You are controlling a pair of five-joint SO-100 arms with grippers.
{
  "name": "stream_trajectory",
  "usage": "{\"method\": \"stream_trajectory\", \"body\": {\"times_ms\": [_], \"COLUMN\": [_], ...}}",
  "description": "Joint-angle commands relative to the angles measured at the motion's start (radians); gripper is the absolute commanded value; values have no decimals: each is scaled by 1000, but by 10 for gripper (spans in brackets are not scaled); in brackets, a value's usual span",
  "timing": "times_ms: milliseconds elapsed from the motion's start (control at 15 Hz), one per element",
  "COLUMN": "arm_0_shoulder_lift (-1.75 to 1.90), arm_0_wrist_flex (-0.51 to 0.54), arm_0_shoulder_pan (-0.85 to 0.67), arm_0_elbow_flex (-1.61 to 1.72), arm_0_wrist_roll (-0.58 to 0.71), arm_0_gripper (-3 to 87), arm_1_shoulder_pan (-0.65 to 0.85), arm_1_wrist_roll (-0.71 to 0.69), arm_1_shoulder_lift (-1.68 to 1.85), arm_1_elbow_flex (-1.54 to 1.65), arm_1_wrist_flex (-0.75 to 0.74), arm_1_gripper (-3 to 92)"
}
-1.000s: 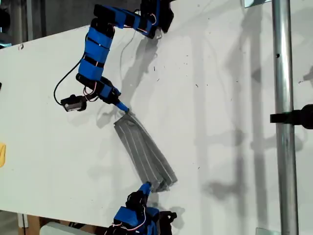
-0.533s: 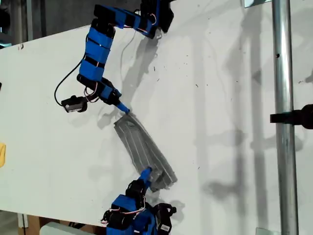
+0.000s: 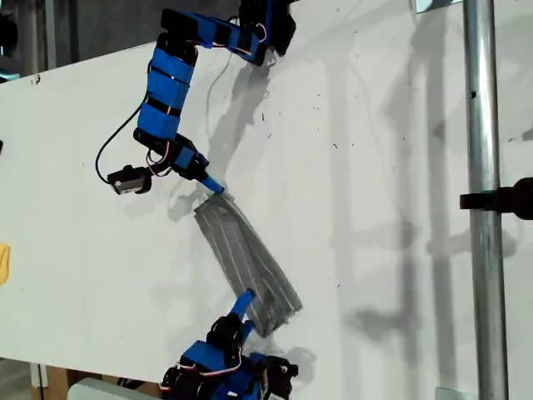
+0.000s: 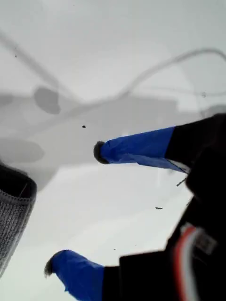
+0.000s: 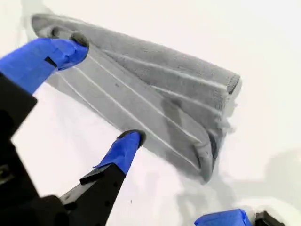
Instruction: Grasp corners of a towel and fold twice.
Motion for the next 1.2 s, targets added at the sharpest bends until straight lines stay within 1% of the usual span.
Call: {"method": "stream_trajectory", "body": {"times_ms": [0, 67, 133, 200, 333, 400, 467, 533, 600, 667, 800, 933, 1067, 1133], "arm_0_shoulder_lift": [241, 333, 397, 459, 624, 736, 853, 971, 1065, 1138, 1204, 1204, 1204, 1204], "arm_0_wrist_flex": [6, -3, -15, -72, -250, -279, -296, -344, -385, -387, -399, -397, -410, -420], "arm_0_shoulder_pan": [43, 23, 15, 40, 169, 227, 290, 331, 336, 336, 308, 314, 351, 377], "arm_0_elbow_flex": [-3, 58, 143, 253, 488, 611, 733, 841, 923, 992, 1094, 1204, 1236, 1235], "arm_0_wrist_roll": [6, 21, 9, -8, -40, -121, -204, -209, -218, -242, -259, -342, -351, -342], "arm_0_gripper": [311, 310, 308, 307, 260, 200, 79, 1, -26, -26, -26, -26, -26, -26], "arm_1_shoulder_pan": [-6, -9, -11, -12, 6, 18, 28, 31, 29, 14, -32, -109, -163, -170], "arm_1_wrist_roll": [9, 9, 8, 8, 12, 26, 49, 91, 146, 221, 388, 541, 597, 597], "arm_1_shoulder_lift": [63, 58, 57, 64, 126, 181, 262, 368, 489, 630, 864, 1103, 1275, 1289], "arm_1_elbow_flex": [-12, -12, -11, 12, 120, 196, 298, 414, 534, 660, 845, 1042, 1164, 1175], "arm_1_wrist_flex": [-18, -23, -20, -18, -25, -28, -35, -44, -49, -63, -11, -5, -21, -32], "arm_1_gripper": [391, 391, 391, 395, 406, 412, 417, 424, 425, 421, 421, 421, 416, 415]}}
